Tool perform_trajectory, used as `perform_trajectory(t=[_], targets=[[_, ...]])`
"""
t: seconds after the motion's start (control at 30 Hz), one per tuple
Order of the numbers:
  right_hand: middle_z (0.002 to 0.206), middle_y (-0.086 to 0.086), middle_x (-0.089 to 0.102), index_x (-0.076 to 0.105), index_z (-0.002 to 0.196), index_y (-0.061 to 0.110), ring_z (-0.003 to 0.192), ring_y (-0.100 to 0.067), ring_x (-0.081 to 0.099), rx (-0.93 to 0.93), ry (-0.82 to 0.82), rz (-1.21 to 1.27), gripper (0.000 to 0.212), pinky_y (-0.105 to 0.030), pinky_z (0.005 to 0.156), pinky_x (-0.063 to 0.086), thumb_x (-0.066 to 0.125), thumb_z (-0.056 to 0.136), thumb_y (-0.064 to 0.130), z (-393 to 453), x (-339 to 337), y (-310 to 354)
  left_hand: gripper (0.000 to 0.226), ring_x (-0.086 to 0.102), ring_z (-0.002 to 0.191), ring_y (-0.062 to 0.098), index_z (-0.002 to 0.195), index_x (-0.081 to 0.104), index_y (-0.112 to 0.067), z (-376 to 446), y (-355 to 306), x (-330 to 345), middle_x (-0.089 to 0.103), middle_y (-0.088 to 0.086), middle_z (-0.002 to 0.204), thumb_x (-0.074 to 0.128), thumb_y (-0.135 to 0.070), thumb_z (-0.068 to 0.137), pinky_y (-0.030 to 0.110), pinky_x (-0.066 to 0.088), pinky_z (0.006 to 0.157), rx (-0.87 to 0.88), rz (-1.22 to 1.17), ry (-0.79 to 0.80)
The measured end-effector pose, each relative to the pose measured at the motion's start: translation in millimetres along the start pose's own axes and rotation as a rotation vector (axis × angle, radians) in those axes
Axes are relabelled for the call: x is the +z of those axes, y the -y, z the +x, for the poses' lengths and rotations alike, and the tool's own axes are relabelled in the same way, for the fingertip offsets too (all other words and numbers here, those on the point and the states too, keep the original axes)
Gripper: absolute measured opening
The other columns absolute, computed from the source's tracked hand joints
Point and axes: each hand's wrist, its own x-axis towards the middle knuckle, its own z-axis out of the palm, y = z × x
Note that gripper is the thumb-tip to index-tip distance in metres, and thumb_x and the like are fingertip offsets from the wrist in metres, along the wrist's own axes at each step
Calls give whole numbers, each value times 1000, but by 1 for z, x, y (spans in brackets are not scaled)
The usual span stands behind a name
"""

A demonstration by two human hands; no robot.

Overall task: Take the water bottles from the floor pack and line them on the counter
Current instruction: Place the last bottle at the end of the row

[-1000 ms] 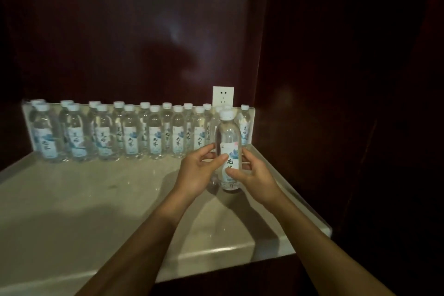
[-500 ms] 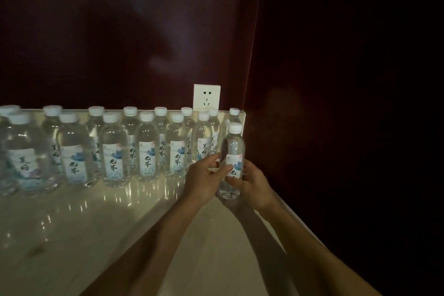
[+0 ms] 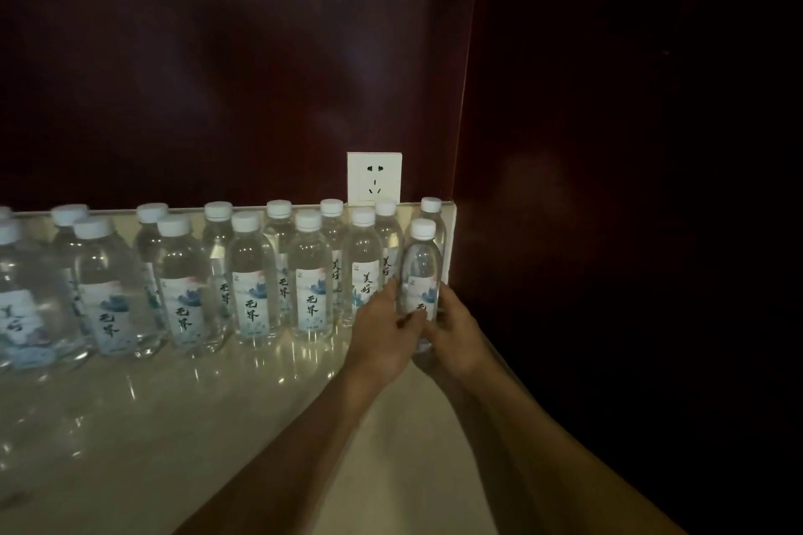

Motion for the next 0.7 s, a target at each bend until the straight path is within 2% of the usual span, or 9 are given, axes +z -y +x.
perform_trajectory(t=[0.17,0.27,0.33,0.4,0.5,0.6,0.7], targets=[[127,3,64,47,140,24,117,-12,62,-24,-35,-79,56,-39,99,53,66,88,17,12,3,-6,23,72,94,14,114,70,-16,6,8,11,75,0,102,67,-16,92,37,58,92,-107,36,-26],[117,-3,67,54,127,14,109,-16,65,-23,-85,-159,39,-44,94,55,64,89,23,20,6,-16,17,72,91,18,103,68,-16,11,17,19,75,3,95,67,-21,87,43,58,90,-148,18,-37],[111,-4,69,57,121,14,103,-16,67,-11,-97,-168,34,-44,92,55,61,90,26,23,7,-17,17,71,91,16,105,67,-15,13,21,24,74,3,97,66,-21,89,41,58,88,-151,38,-52],[110,-3,68,58,120,16,100,-15,67,-3,-94,-186,35,-39,91,55,57,89,33,24,10,-15,24,70,94,16,110,68,-21,12,21,27,73,2,103,64,-32,89,39,58,89,-142,23,-74],[105,-4,67,61,115,17,91,-10,65,-37,-126,-292,29,-27,83,54,59,89,29,26,11,-17,27,71,95,18,104,68,-28,9,25,30,73,0,98,57,-43,83,44,58,89,-165,-30,-81],[106,-4,68,60,120,18,95,-13,66,-50,-149,-294,33,-33,88,55,60,89,30,28,12,-18,33,73,94,18,107,69,-32,9,30,31,74,-1,103,59,-50,81,46,59,89,-205,-97,-84],[109,-9,70,57,124,13,100,-19,67,-69,-175,-287,34,-35,90,53,63,92,22,31,11,-19,65,71,105,19,125,65,-37,15,42,35,70,-2,120,56,-70,70,49,57,94,-216,-114,-86]])
